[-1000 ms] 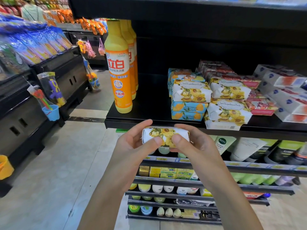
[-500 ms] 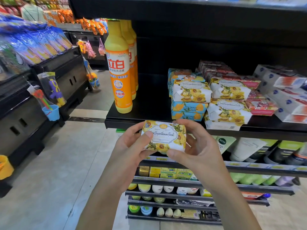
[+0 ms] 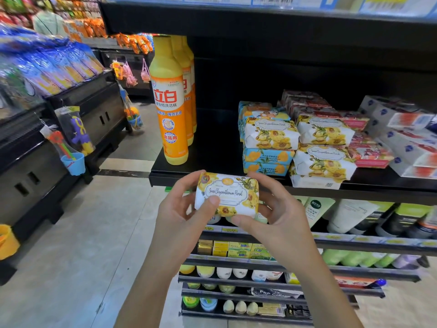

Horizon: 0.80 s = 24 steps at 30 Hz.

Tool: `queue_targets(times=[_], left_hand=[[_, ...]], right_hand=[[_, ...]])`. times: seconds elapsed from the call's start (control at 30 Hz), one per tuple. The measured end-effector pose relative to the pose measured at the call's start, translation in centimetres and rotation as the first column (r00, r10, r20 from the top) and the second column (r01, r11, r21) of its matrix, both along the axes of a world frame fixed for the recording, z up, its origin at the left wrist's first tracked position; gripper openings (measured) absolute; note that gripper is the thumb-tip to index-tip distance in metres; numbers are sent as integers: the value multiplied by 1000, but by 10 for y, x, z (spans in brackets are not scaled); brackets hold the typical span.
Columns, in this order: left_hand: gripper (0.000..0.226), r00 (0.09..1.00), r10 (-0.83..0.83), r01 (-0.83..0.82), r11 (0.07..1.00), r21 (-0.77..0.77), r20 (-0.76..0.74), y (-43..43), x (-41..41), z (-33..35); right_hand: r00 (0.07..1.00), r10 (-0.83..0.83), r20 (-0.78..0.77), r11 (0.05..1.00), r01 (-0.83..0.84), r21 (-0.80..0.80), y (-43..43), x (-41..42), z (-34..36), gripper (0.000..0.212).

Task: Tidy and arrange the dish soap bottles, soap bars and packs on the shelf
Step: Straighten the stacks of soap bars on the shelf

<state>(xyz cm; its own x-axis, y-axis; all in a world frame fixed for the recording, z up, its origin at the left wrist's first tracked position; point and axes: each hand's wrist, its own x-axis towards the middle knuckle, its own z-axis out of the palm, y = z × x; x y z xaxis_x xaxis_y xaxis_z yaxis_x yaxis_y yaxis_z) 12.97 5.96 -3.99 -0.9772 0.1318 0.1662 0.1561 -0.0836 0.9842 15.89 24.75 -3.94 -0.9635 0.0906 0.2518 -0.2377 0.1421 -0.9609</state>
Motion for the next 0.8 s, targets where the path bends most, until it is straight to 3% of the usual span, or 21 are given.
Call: queue_targets(times=[0.2, 0.4, 0.6, 0.8], left_hand=[[97, 995, -17, -8, 972, -235, -103, -8, -10, -6], [75, 994, 20, -47, 969, -241, -111, -7, -21, 0], [75, 990, 75, -99, 971, -220, -116, -9, -42, -3], [82, 982, 153, -177, 954, -241, -113, -1, -62, -5]], right_hand=[[998, 1, 57, 999, 1, -38, 2, -6, 6, 69], [997, 30, 73, 1000, -29, -5, 4, -14, 6, 70], [992, -125, -3, 953, 121, 277, 13, -14, 3, 66], [953, -243, -182, 683, 301, 665, 21, -27, -19, 50]])
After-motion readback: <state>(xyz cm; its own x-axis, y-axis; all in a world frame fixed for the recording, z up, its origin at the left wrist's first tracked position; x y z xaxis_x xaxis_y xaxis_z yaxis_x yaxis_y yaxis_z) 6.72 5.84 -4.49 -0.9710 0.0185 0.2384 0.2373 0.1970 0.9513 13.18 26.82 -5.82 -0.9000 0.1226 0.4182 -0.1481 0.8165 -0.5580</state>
